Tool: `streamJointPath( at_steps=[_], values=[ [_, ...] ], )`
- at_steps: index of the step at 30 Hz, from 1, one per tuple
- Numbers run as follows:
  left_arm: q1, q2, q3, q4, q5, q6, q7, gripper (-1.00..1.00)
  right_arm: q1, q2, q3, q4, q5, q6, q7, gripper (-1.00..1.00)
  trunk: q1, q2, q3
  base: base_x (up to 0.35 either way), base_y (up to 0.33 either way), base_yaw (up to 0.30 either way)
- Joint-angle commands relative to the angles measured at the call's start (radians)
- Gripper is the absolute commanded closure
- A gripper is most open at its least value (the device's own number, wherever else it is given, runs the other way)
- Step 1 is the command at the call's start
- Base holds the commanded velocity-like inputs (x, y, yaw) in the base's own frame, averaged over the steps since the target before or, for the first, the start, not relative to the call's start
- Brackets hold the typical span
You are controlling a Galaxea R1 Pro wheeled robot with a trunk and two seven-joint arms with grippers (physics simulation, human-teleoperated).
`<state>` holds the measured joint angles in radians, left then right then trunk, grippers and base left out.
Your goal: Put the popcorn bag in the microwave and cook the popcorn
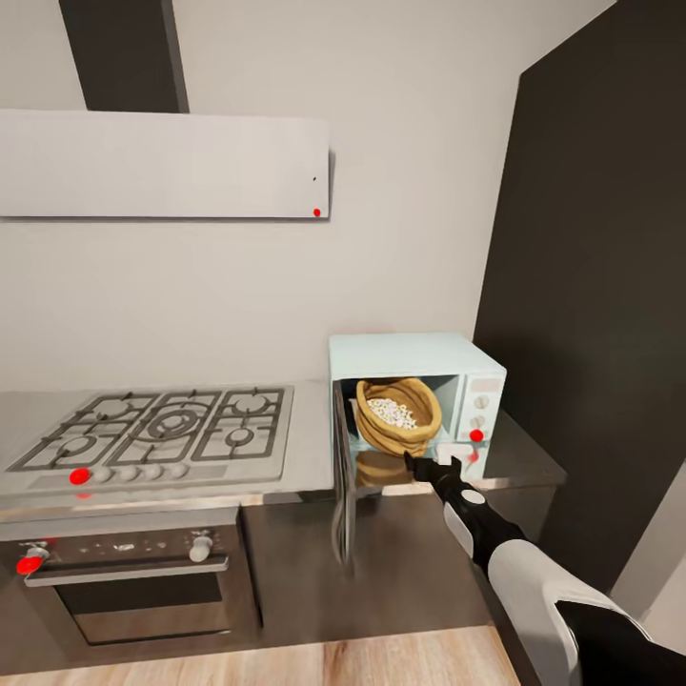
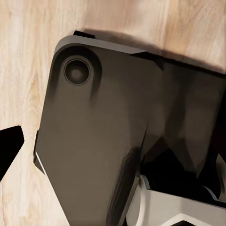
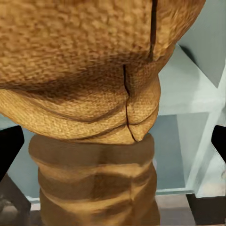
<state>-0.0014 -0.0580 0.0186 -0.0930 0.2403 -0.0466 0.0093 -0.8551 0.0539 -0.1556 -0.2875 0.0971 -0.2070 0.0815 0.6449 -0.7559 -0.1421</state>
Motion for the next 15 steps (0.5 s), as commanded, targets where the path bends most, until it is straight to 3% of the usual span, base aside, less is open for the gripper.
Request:
streamJointPath(
  at_steps=[1, 15],
  values=[
    [0.000, 0.000, 0.001, -0.001, 0.004, -0.002, 0.001, -1.00, -0.001, 0.001, -0.009, 0.001, 0.011, -0.003, 0.004, -1.00, 0.001, -0.001, -0.001, 0.184, 0.000, 0.000],
    [0.000, 0.000, 0.001, -0.001, 0.004, -0.002, 0.001, -1.00, -0.001, -0.005, -0.008, -0.019, 0.009, -0.005, 0.019, -1.00, 0.001, -0.001, -0.001, 0.153, 0.000, 0.000]
  ],
)
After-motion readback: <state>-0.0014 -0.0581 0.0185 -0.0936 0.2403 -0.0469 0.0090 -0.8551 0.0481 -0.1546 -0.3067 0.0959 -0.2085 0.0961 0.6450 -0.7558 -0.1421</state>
